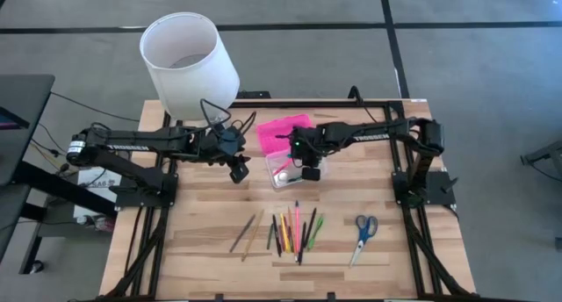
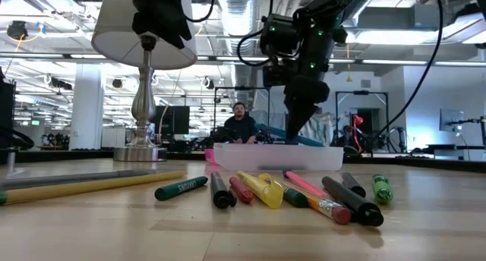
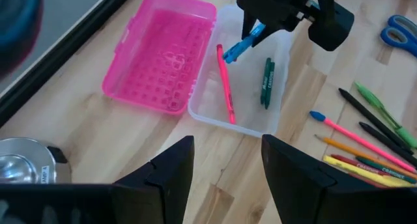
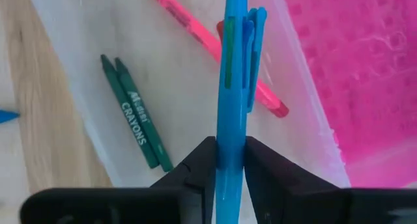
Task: Pick & place school supplies into a supply box
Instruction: Put the blue pen into the pink supply box, then put the gray pen into the pink supply box
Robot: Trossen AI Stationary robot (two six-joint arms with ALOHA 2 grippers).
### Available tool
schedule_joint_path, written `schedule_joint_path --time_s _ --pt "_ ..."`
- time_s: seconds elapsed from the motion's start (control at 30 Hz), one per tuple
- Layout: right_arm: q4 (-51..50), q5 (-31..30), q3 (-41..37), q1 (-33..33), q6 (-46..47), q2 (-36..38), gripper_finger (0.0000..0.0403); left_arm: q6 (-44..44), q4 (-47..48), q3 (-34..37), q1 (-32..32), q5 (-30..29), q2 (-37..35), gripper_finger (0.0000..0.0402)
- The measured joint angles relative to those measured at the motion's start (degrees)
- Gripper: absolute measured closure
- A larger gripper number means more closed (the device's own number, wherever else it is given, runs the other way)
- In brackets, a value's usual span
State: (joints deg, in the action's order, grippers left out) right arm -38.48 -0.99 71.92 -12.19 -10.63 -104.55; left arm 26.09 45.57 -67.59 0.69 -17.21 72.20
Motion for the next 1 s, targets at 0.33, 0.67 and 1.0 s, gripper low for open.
schedule_joint_path --time_s 0.33,0.67,1.0 --pt "0.8 2.54 0.0 0.05 4.61 0.26 0.0278 -1.34 0.46 0.0 0.02 -0.16 0.0 0.0228" --pt "1.99 2.51 0.02 0.53 7.21 5.29 0.0254 -1.57 0.52 0.0 0.02 0.0 0.02 0.0228" --pt "2.71 2.45 0.02 2.06 7.65 11.1 0.0264 -1.22 0.52 0.0 -0.5 0.34 0.02 0.0228"
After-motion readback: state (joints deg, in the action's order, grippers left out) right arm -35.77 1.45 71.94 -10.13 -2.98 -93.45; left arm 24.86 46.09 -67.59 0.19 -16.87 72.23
